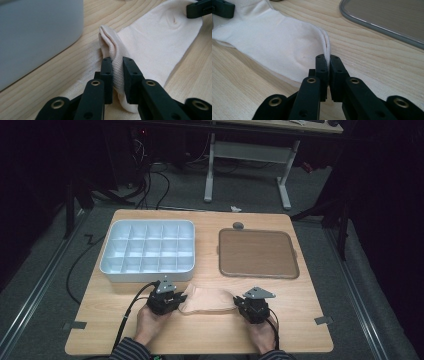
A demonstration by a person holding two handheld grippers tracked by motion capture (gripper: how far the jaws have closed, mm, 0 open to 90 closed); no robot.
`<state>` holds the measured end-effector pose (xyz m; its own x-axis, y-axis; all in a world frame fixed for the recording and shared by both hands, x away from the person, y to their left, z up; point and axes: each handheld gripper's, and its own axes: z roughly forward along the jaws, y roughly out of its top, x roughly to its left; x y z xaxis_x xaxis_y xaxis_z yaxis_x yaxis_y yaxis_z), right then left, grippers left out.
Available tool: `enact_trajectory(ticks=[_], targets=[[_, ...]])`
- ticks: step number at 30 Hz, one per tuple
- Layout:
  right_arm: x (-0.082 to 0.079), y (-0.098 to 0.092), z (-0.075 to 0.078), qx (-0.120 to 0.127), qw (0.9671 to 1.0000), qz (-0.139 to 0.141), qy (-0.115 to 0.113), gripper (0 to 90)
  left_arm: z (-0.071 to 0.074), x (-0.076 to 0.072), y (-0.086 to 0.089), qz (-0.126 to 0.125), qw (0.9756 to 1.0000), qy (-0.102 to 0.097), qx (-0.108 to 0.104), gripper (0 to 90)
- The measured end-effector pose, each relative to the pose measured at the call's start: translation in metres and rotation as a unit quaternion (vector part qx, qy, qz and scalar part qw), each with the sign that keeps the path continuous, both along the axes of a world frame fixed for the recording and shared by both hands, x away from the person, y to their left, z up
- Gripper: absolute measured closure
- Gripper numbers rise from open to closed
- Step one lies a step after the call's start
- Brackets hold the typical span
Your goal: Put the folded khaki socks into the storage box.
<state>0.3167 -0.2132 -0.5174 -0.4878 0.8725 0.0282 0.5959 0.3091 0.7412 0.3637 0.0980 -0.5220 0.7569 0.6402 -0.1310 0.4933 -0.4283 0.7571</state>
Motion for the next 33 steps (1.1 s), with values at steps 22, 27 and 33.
enact_trajectory(ticks=[22, 27, 33], targets=[[0.004, -0.007, -0.011, -0.005, 0.9995, -0.029, 0.008, 61.9, -0.009, 0.003, 0.004, 0.041, 0.9986, -0.005, 0.032, 44.2], [0.003, -0.011, -0.014, 0.003, 0.9995, -0.031, 0.001, 56.6, -0.012, 0.001, 0.006, 0.044, 0.9984, -0.019, 0.030, 40.2], [0.004, -0.012, -0.014, -0.003, 0.9989, -0.046, 0.001, 46.8, -0.013, 0.000, 0.005, 0.066, 0.9972, -0.022, 0.029, 33.6]])
